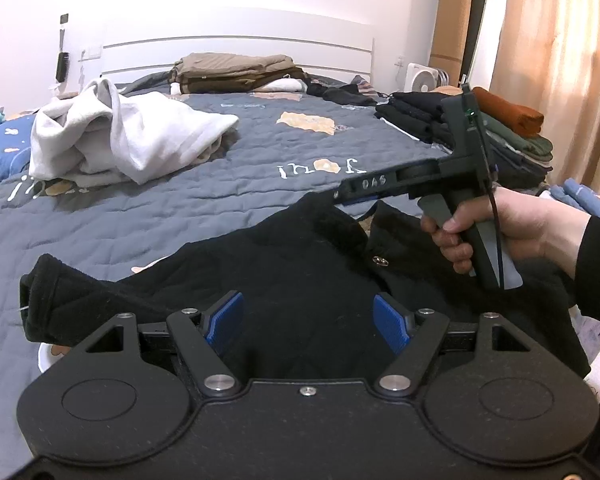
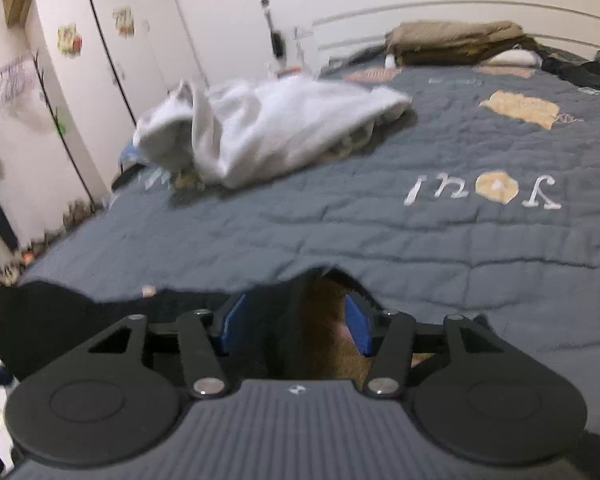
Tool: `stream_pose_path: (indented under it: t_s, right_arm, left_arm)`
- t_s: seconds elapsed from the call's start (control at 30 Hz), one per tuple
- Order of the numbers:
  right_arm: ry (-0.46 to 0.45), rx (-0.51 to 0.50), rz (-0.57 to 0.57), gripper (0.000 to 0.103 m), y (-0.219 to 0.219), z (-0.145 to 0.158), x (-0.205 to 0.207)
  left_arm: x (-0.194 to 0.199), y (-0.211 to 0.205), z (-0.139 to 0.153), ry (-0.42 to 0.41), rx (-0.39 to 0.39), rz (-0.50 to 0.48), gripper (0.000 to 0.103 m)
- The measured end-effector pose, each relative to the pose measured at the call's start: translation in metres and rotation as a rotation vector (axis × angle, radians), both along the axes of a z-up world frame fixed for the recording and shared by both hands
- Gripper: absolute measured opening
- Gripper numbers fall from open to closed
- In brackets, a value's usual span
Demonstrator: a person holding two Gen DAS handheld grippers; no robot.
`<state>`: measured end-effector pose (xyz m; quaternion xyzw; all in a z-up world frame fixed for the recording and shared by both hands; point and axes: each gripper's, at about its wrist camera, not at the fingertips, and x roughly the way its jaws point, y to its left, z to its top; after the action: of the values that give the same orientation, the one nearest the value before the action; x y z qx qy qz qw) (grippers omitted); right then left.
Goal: Fold clothes
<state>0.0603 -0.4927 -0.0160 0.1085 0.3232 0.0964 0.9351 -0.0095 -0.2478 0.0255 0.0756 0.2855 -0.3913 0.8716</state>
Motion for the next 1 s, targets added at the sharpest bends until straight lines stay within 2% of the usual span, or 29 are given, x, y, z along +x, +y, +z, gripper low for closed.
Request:
stream_pose_path:
  t_s: [0.07, 0.13, 0.2, 0.27, 0.5, 0.67, 0.8, 0.93, 0.97, 1.0]
  right_arm:
    - [0.064, -0.043, 0.002, 0.053, 0.006, -0.01, 0.006]
    - [0.078, -0.043, -0.01, 0.046, 0.008, -0.02, 0.006]
    - [0.072, 0.006, -0.024, 0.005, 0.006, -0.023, 0.007]
    - [0.065, 0.057, -0.038, 0.005, 0.005, -0.025, 0.007]
    - [-0.086, 0.054, -0.124, 0.004, -0.006, -0.003, 0.001]
    - [-0.141, 0.042, -0.218, 0.004, -0.018, 0.0, 0.001]
    - [-0.129, 0.002, -0.229, 0.004, -0.017, -0.01, 0.004]
    - [0.006, -0.021, -0.2, 0.008, -0.012, -0.032, 0.013]
    - [0.002, -0.025, -0.2, 0.01, -0.011, -0.031, 0.013]
    - [-0.007, -0.027, -0.205, 0.016, -0.012, -0.027, 0.011]
  left_arm:
    - [0.0, 0.0, 0.001, 0.001, -0.003, 0.002, 0.071]
    - [0.0, 0.0, 0.001, 0.0, -0.004, 0.0, 0.071]
    - [0.0, 0.0, 0.001, -0.002, 0.001, 0.0, 0.071]
    - [0.0, 0.0, 0.001, -0.001, 0.003, 0.003, 0.071]
    - [0.0, 0.003, 0.002, -0.003, -0.005, 0.012, 0.071]
    - [0.0, 0.008, 0.004, -0.006, -0.008, 0.03, 0.071]
    - [0.001, 0.011, 0.004, -0.004, -0.007, 0.047, 0.071]
    - [0.003, 0.019, 0.008, -0.021, -0.021, 0.076, 0.071]
    - [0.005, 0.023, 0.011, -0.026, -0.031, 0.088, 0.071]
    - [0.009, 0.03, 0.014, -0.028, -0.053, 0.11, 0.071]
